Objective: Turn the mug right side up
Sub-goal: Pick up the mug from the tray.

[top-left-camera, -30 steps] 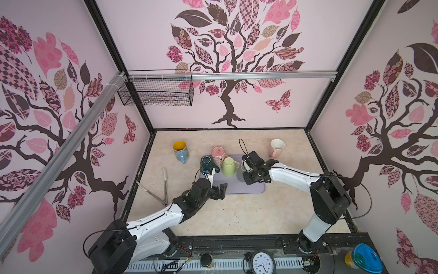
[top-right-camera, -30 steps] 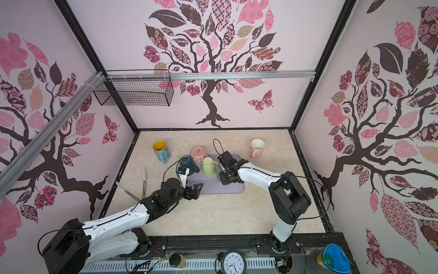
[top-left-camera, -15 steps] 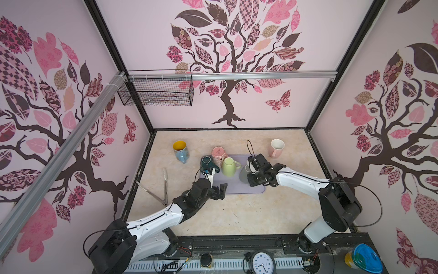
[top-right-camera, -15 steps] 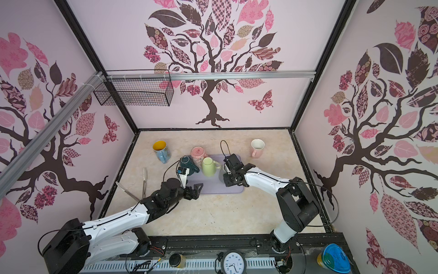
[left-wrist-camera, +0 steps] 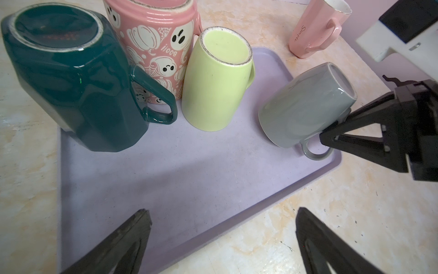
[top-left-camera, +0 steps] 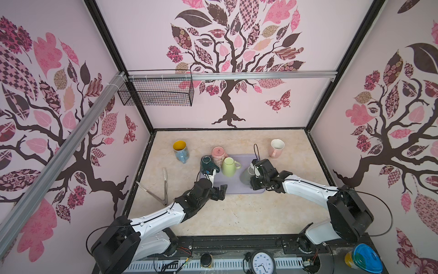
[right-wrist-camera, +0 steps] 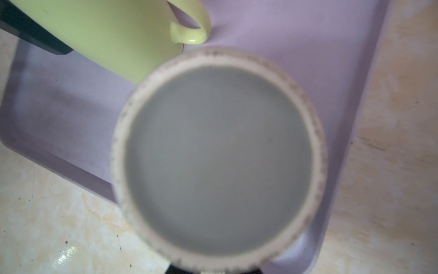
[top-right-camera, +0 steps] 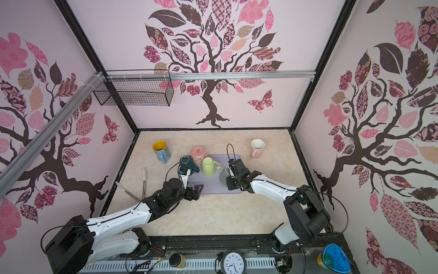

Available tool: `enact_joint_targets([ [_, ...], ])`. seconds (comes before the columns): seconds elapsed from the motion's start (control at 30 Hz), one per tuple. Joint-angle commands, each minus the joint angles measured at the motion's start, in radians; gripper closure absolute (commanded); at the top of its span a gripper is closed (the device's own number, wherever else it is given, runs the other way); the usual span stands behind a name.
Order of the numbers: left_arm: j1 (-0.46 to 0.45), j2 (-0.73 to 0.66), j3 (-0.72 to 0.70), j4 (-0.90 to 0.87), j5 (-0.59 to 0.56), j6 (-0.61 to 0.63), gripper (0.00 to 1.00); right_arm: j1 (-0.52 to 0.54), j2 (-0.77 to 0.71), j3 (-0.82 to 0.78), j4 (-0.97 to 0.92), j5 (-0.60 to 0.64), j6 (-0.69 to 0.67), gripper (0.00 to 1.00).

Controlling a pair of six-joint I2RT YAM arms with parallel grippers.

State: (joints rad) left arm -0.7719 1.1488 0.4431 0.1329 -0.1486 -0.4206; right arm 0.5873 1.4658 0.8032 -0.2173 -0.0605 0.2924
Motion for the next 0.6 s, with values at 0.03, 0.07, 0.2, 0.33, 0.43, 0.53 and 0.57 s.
enact_joint_targets([
  [0.03, 0.005, 0.008, 0.013, 0.002, 0.007, 0.008, 0.02, -0.021, -0.061, -0.018, 0.090, -0.086, 0.040, 1.00],
  [0.07, 0.004, 0.009, 0.014, 0.002, 0.007, 0.008, 0.02, -0.027, -0.065, -0.025, 0.099, -0.096, 0.046, 1.00],
  [0.2, 0.004, 0.012, 0.014, 0.004, 0.014, 0.006, 0.02, -0.045, -0.084, -0.049, 0.129, -0.135, 0.064, 1.00],
  [0.33, 0.005, 0.022, 0.017, 0.010, 0.022, 0.002, 0.02, -0.065, -0.096, -0.063, 0.152, -0.181, 0.083, 1.00],
  [0.43, 0.006, 0.035, 0.020, 0.010, 0.023, 0.002, 0.02, -0.072, -0.105, -0.067, 0.159, -0.195, 0.088, 1.00],
  [0.53, 0.005, 0.042, 0.022, 0.013, 0.024, 0.003, 0.02, -0.075, -0.112, -0.064, 0.163, -0.201, 0.091, 1.00],
  [0.57, 0.005, 0.044, 0.023, 0.013, 0.027, 0.002, 0.02, -0.074, -0.116, -0.064, 0.165, -0.203, 0.093, 1.00],
])
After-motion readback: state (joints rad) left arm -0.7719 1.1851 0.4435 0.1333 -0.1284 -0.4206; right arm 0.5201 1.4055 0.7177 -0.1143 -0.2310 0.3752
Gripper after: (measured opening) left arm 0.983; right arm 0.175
